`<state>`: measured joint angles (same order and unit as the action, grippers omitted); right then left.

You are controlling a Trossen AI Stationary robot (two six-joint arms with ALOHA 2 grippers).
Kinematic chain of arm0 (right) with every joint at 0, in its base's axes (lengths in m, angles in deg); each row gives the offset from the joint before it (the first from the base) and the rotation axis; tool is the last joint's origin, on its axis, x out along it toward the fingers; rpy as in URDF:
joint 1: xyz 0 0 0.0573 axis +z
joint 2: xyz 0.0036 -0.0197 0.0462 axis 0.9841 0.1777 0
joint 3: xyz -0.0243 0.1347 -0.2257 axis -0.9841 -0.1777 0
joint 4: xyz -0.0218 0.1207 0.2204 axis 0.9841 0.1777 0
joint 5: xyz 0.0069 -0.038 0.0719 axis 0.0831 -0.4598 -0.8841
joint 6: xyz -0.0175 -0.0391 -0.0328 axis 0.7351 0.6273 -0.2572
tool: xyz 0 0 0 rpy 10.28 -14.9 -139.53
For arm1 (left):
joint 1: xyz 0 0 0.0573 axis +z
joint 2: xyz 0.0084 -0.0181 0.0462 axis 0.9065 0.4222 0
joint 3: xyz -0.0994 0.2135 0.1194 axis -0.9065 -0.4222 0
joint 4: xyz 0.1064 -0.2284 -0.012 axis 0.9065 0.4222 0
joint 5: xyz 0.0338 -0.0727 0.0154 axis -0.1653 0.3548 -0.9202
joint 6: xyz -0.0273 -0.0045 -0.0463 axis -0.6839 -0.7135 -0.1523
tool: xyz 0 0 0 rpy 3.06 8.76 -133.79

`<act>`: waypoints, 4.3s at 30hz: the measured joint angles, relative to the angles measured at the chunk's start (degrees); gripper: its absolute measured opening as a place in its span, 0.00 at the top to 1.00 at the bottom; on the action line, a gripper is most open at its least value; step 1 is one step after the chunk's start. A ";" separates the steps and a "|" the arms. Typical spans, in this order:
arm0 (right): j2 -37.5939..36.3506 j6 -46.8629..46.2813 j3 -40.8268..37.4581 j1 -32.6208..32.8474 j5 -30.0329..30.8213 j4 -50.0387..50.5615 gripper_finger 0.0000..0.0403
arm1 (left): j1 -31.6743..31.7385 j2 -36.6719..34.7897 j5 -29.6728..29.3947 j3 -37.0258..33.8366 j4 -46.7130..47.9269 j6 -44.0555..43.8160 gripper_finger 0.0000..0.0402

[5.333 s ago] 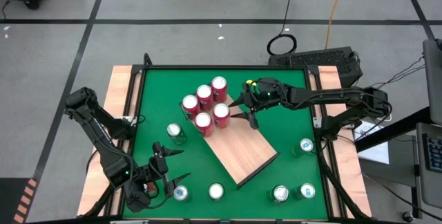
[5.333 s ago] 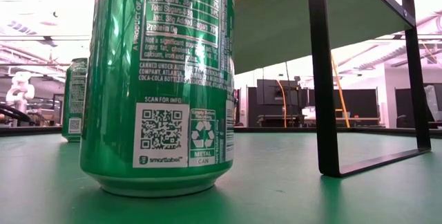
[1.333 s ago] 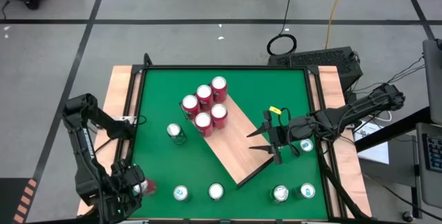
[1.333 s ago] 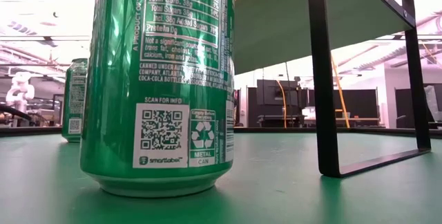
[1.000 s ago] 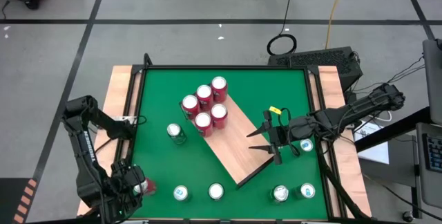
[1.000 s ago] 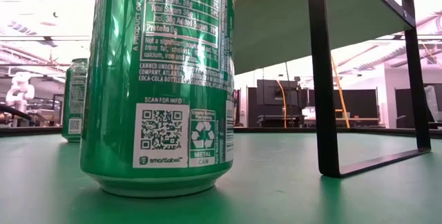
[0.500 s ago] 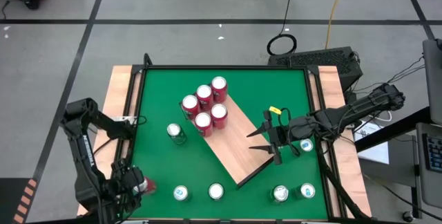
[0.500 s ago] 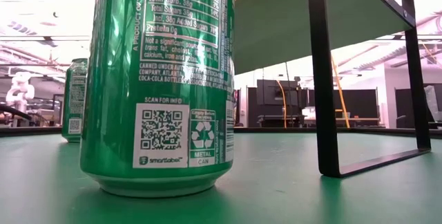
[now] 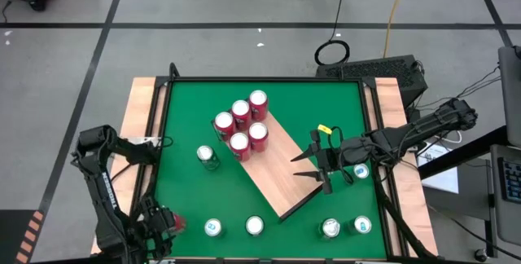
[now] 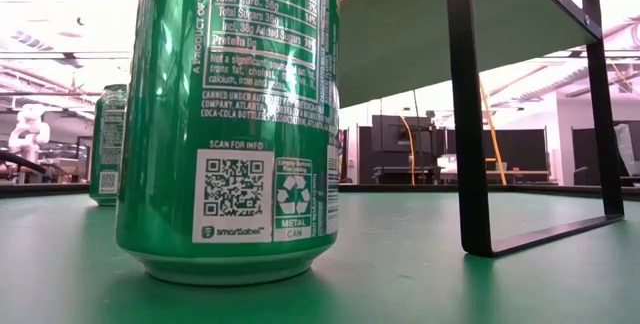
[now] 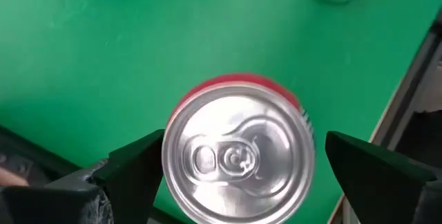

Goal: Place canned beverage on shelf
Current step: Put the red soda can on the shelf aligned with the other red soda can

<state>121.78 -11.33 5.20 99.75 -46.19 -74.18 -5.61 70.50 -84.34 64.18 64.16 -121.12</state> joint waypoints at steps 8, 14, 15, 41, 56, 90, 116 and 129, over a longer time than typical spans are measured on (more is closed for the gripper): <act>2.35 0.42 -0.02 0.39 -0.17 0.03 0.58 | 0.48 1.16 0.40 0.00 0.05 -0.55 0.05; 4.48 0.92 -0.02 0.39 -0.17 -0.26 0.58 | 1.96 1.16 0.18 0.00 0.74 -0.50 0.11; 4.74 1.27 -0.02 0.39 -0.17 -0.50 0.58 | 2.23 1.16 0.15 0.00 0.74 -0.47 0.13; 5.33 6.82 -0.02 2.64 0.12 -5.94 0.58 | 9.31 1.20 3.80 8.06 11.13 1.55 0.28; 18.62 12.94 0.00 2.80 0.24 -33.21 0.58 | 16.57 1.14 -2.24 20.92 15.88 -4.91 0.28; 27.02 14.15 2.95 12.85 18.32 -41.94 0.19 | 25.51 1.05 -28.87 35.26 14.45 -10.97 0.28; 34.64 17.79 19.87 8.95 25.10 -25.02 0.07 | 30.56 3.62 -35.59 35.19 -5.78 2.75 0.28; 34.62 15.69 19.87 8.94 26.04 -22.96 0.25 | 31.15 3.87 -35.37 35.19 -4.85 4.22 0.28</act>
<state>156.40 4.36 25.07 108.69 -20.15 -97.14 25.54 74.37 -119.71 99.37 59.31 -116.90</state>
